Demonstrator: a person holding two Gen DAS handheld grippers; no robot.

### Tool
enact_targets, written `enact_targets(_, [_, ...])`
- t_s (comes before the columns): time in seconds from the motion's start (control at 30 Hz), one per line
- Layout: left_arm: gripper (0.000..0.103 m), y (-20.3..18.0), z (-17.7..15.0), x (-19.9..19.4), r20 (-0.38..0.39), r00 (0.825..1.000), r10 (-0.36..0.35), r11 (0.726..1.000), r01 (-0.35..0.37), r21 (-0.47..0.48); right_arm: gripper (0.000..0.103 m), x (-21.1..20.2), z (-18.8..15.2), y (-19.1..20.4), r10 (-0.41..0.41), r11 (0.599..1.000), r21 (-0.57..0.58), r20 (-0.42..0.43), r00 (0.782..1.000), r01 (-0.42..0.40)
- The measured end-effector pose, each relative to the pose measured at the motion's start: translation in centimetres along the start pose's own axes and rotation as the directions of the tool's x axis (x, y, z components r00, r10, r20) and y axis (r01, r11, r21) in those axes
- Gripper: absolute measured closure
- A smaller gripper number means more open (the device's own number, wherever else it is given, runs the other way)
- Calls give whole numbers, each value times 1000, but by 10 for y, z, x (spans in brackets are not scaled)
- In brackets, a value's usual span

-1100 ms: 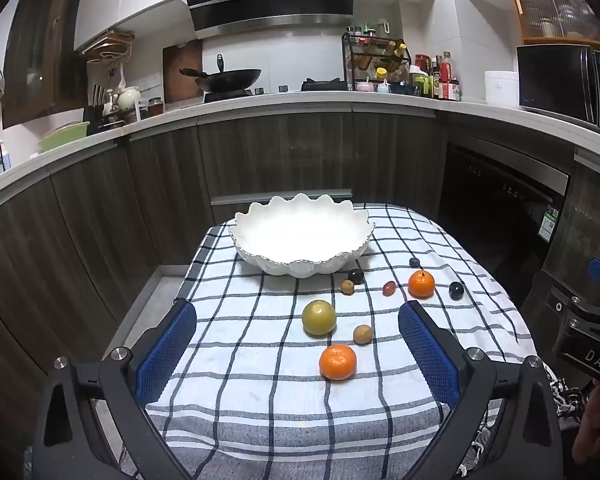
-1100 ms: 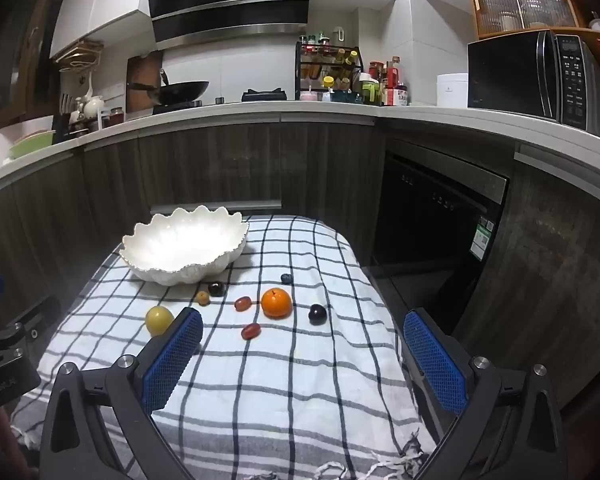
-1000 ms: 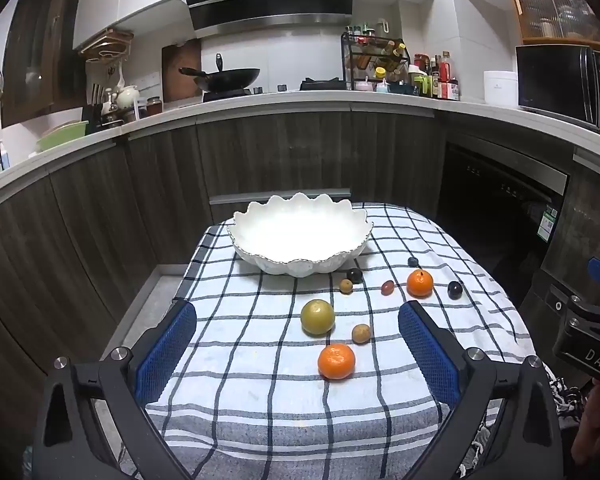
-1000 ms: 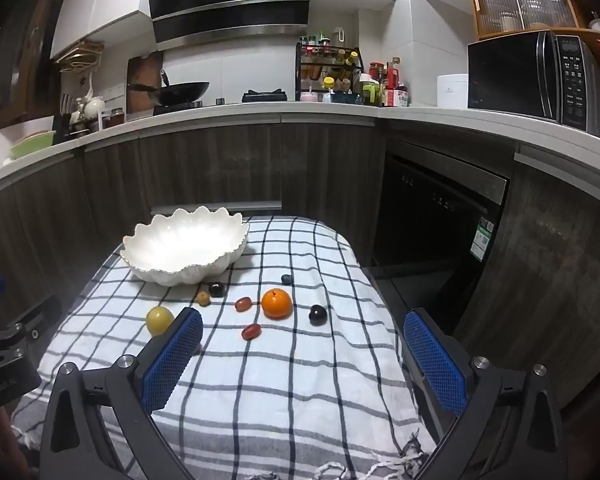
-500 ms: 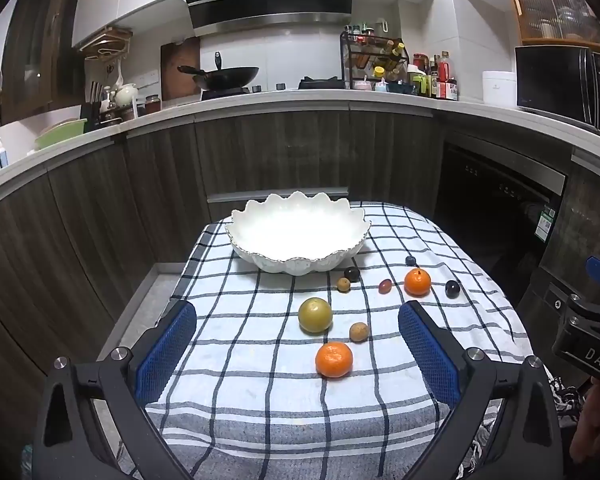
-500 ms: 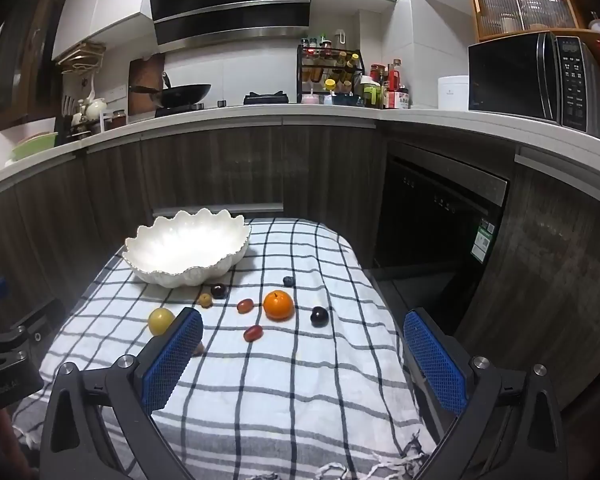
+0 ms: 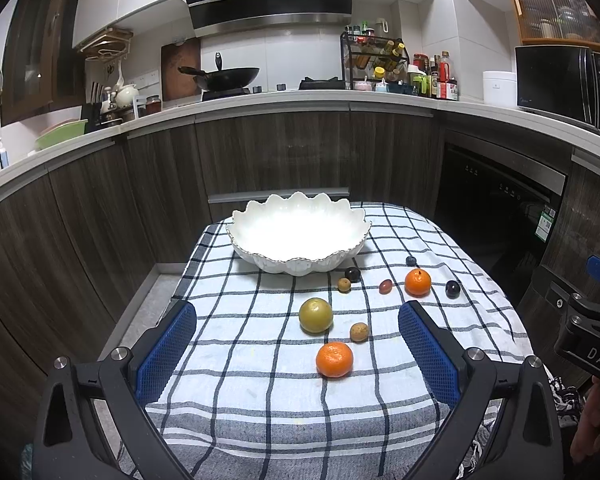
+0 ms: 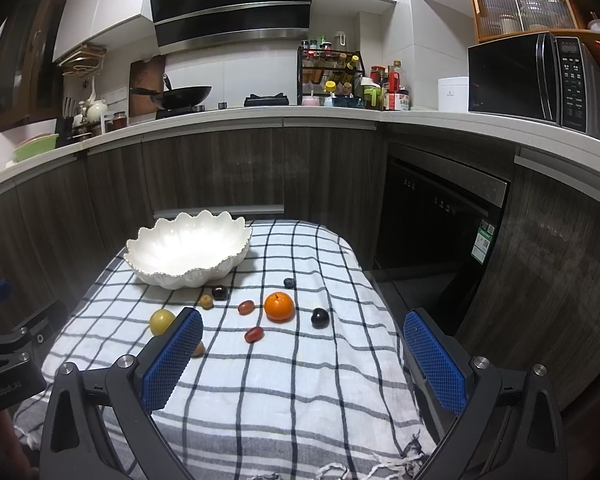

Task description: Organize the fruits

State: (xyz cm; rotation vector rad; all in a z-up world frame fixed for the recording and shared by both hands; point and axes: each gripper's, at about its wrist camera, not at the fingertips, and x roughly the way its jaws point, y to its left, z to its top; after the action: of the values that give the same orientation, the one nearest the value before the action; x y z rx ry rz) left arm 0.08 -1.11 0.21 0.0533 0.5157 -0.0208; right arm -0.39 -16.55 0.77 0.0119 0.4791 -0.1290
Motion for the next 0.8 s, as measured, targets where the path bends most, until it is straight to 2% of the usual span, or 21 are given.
enact_targets(0.8, [0,5,1,-4,2,1000,-7,1000,7,-1,1,4,-3,-3,13,1000,5,-4,1000,-13])
